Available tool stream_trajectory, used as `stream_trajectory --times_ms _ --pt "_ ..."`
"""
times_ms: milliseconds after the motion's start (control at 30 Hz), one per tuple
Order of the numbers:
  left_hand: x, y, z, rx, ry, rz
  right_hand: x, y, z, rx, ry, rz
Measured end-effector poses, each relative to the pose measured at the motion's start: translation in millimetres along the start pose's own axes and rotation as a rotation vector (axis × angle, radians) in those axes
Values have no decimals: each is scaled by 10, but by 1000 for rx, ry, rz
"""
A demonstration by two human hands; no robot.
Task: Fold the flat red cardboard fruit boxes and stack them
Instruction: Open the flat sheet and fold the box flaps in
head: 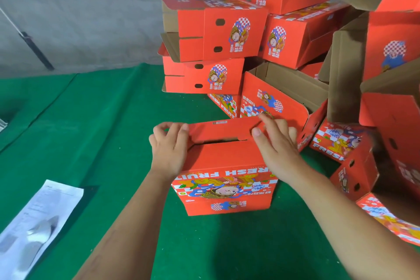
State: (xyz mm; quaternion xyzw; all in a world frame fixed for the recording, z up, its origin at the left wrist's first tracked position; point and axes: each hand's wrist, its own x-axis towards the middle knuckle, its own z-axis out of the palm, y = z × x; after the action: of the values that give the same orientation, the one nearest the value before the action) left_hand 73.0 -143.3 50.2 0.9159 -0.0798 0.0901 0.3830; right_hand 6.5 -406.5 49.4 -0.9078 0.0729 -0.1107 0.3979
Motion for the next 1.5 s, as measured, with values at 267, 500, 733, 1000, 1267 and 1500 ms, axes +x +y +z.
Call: stream_trajectory --times_ms 267,500,733,1000,1267,1500 --pt "42 66 -14 246 -249 -128 263 -118 -25 -542 -229 -97" --pt "-138 117 59 482 -201 -89 123 -106 116 -687 -172 -75" --pt "-257 -12 7 -216 -113 -390 63 34 -25 243 8 352" --pt "-626 244 -193 -601 -45 -711 -315 -84 -255 229 90 299" --pt "-645 60 -506 -1147 -57 51 -609 -48 -484 1373 -381 508" --pt "-464 -281 -833 -890 -498 -379 -892 -162 -7 1193 -382 478"
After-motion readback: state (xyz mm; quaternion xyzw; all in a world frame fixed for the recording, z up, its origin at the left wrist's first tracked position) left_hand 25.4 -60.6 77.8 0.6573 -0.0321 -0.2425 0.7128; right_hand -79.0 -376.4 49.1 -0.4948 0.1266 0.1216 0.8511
